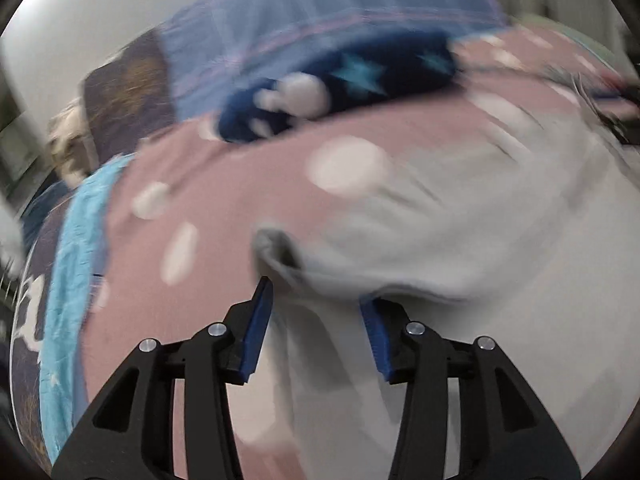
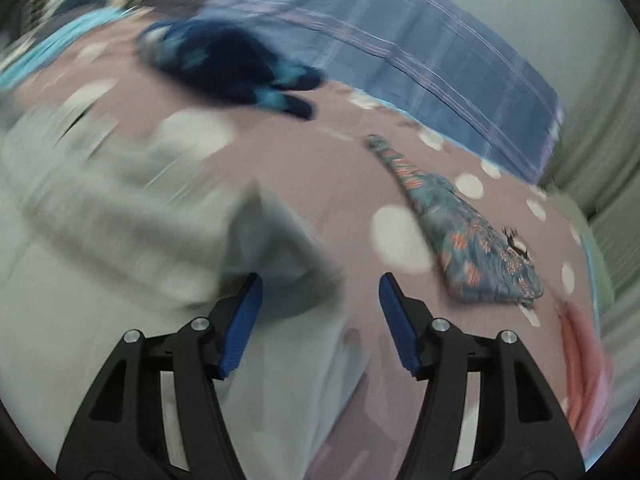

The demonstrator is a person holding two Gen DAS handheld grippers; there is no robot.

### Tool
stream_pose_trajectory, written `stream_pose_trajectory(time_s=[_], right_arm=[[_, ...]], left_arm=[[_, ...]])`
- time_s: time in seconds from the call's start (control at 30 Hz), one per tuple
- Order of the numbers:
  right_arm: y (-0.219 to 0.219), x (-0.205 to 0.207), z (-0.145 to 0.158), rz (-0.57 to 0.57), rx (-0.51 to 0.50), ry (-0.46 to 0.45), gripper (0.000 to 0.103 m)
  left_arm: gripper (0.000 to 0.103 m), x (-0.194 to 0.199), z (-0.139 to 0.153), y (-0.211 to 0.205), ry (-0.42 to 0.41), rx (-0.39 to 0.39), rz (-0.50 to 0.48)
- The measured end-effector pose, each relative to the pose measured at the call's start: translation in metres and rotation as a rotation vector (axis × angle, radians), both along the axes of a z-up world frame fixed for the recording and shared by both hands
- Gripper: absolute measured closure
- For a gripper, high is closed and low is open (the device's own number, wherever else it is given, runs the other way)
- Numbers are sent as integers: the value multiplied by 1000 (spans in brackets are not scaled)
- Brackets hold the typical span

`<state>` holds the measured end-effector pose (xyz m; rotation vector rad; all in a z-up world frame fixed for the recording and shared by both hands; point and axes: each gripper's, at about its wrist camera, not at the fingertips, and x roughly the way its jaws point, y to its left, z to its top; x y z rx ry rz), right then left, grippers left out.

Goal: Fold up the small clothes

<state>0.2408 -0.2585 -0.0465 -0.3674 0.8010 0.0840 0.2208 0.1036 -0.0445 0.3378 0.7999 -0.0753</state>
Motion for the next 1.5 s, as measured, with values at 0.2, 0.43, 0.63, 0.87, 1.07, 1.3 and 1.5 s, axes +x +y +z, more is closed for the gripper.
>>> stream_pose_trajectory(time_s=[0.2, 0.43, 0.63, 0.87, 1.07, 1.3, 1.5], right_arm=[[-54, 42, 10, -164, 332, 69, 46], [-63, 42, 1, -97, 527, 154, 48], [-43, 53, 1, -32, 561, 202, 101], [-57, 63, -12, -94, 578, 219, 98], [-72, 26, 7, -118, 588, 155, 84], [-111, -74, 7, -139, 615, 157, 81], [-104, -166, -6, -101, 625, 185, 72]], left_arm=[[51, 22, 26, 49, -26, -234, 89], [46, 35, -1, 55, 139, -416, 9], [101, 49, -3, 45, 154, -511, -14], [96, 58, -24, 45, 196, -412, 59], [76, 12, 13, 50, 64, -364, 41], [64, -82, 20, 57, 56, -417, -21], [63, -148, -11, 68, 139, -495, 32]])
